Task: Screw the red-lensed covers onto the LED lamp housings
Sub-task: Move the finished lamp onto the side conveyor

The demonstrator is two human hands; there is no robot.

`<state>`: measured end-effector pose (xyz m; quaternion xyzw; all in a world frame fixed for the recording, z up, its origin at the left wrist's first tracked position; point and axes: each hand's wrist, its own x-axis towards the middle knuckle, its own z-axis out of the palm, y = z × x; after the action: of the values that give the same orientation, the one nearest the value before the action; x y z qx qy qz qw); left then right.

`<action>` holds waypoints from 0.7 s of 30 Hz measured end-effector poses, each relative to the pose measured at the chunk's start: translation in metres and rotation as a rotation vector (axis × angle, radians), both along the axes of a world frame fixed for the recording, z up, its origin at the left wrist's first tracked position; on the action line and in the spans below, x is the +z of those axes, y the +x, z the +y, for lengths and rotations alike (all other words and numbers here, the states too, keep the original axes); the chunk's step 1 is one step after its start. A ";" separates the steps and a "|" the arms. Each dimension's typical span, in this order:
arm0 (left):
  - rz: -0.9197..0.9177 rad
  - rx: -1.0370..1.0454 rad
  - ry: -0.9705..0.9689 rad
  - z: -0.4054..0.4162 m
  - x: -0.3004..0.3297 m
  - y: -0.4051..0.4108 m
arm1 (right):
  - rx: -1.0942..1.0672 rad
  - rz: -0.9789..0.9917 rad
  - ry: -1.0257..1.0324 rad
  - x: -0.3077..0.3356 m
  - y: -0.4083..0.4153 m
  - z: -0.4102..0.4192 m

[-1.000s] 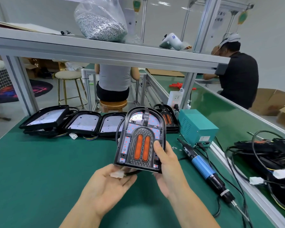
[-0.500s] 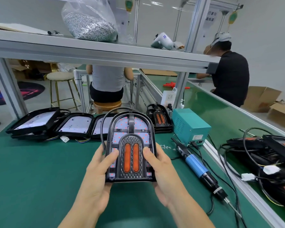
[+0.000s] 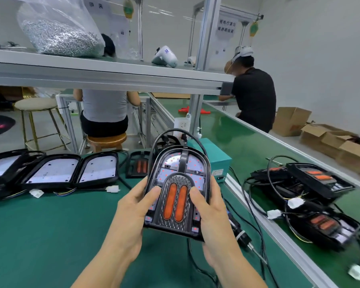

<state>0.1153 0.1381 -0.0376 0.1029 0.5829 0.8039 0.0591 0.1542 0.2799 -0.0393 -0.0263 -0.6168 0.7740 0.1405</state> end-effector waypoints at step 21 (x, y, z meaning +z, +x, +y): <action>-0.017 -0.519 -0.111 0.164 -0.017 0.029 | -0.680 -0.039 -0.157 -0.027 0.095 0.127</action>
<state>0.1447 0.3025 -0.0544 0.2389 0.5797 0.7294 0.2736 0.2497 0.4070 -0.0664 -0.2556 -0.5141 0.7273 0.3760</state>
